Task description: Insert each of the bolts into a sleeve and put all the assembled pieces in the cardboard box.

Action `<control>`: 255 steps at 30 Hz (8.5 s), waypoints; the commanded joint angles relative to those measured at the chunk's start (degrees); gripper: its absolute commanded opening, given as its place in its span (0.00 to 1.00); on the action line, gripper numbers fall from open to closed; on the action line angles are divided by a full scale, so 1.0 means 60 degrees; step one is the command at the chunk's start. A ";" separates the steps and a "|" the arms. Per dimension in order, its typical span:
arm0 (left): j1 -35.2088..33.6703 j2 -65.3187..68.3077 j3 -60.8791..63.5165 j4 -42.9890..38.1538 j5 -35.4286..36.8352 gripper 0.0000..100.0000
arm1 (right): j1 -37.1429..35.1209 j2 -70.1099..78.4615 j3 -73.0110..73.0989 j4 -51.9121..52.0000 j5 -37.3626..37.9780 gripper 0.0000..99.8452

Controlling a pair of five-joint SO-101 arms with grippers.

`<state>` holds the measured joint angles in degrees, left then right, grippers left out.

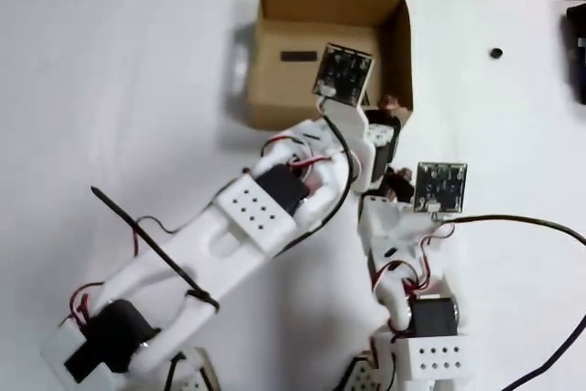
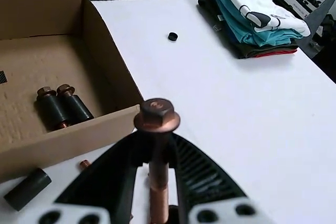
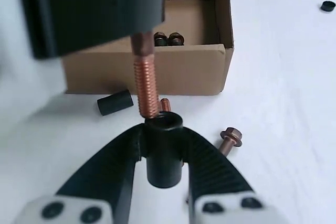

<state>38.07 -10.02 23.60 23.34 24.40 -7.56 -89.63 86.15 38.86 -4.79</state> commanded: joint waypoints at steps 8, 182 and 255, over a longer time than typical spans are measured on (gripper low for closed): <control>0.0322 -0.0044 -0.0081 0.0088 0.0132 0.02 | -0.0359 -0.0271 -0.0440 -0.0447 -0.0044 0.02; -0.5905 -0.3619 1.0615 -0.5538 -0.2740 0.02 | -0.0564 1.8088 -1.6147 0.1839 0.3165 0.37; -0.7077 -0.5201 1.0615 -0.4659 -0.2711 0.02 | -0.0198 1.5158 -0.9480 0.5780 1.6205 0.36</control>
<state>-3.08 -35.78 87.52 -7.69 8.13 -9.14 1.01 30.33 74.02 92.44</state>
